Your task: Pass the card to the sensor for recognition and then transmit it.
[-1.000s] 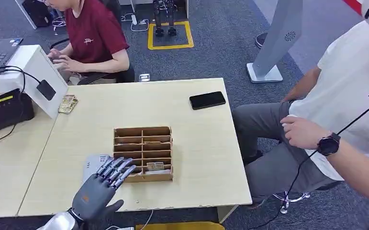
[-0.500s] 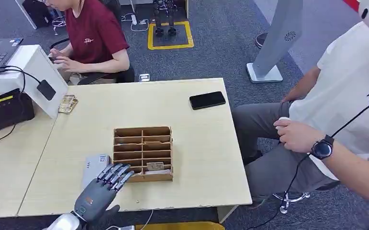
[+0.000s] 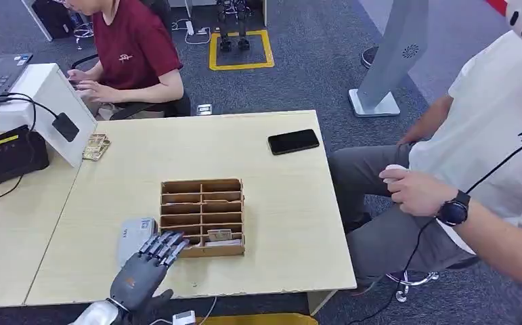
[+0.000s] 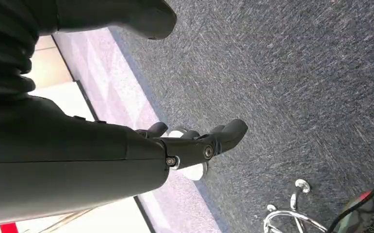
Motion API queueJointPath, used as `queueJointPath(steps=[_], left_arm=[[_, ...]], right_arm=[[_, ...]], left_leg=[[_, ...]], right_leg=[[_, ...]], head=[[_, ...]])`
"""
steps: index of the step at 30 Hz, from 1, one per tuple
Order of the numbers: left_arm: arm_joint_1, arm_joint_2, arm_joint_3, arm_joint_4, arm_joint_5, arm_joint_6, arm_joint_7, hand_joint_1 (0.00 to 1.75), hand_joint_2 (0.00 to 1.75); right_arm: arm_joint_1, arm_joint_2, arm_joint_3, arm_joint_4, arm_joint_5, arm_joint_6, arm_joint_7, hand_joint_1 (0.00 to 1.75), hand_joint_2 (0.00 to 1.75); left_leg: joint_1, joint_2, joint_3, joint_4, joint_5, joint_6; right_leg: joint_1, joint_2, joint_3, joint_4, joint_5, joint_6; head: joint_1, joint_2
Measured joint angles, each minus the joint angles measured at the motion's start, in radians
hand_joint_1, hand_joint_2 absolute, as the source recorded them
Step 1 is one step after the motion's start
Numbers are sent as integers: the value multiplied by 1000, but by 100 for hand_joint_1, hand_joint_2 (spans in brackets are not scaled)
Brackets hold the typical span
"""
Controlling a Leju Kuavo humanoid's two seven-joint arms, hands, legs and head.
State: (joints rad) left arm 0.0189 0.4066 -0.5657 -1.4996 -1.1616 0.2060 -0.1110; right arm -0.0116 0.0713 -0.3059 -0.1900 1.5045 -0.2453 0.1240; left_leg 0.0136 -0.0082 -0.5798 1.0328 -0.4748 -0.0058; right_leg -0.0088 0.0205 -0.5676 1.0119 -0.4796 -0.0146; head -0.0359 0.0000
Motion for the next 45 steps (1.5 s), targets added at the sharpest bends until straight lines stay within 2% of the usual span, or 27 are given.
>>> queueJointPath(steps=[7,14,28,34,45], left_arm=[[0,-22,3,6,-2,2,10,0,175],[-6,-68,29,6,-61,18,80,0,175],[-7,-93,57,6,-49,16,80,0,175],[-10,-99,64,8,-116,16,126,0,175],[-11,-117,70,28,-96,0,113,0,175]], right_arm=[[0,0,0,0,0,0,0,0,175],[0,4,-2,0,0,0,6,0,175],[1,6,-8,0,0,-3,10,0,175],[1,7,-17,0,1,-3,10,0,175],[1,8,-24,0,2,-3,10,0,175]], left_leg=[[0,0,0,0,0,0],[0,0,0,0,0,0],[0,-1,0,0,0,0],[0,-1,0,0,0,0],[0,-1,0,0,0,0]], right_leg=[[0,0,0,0,0,0],[0,0,0,0,0,0],[0,-1,0,0,0,0],[0,-1,0,0,0,0],[0,-1,0,0,0,0]], head=[[0,0],[0,0],[0,0],[0,0],[0,0]])
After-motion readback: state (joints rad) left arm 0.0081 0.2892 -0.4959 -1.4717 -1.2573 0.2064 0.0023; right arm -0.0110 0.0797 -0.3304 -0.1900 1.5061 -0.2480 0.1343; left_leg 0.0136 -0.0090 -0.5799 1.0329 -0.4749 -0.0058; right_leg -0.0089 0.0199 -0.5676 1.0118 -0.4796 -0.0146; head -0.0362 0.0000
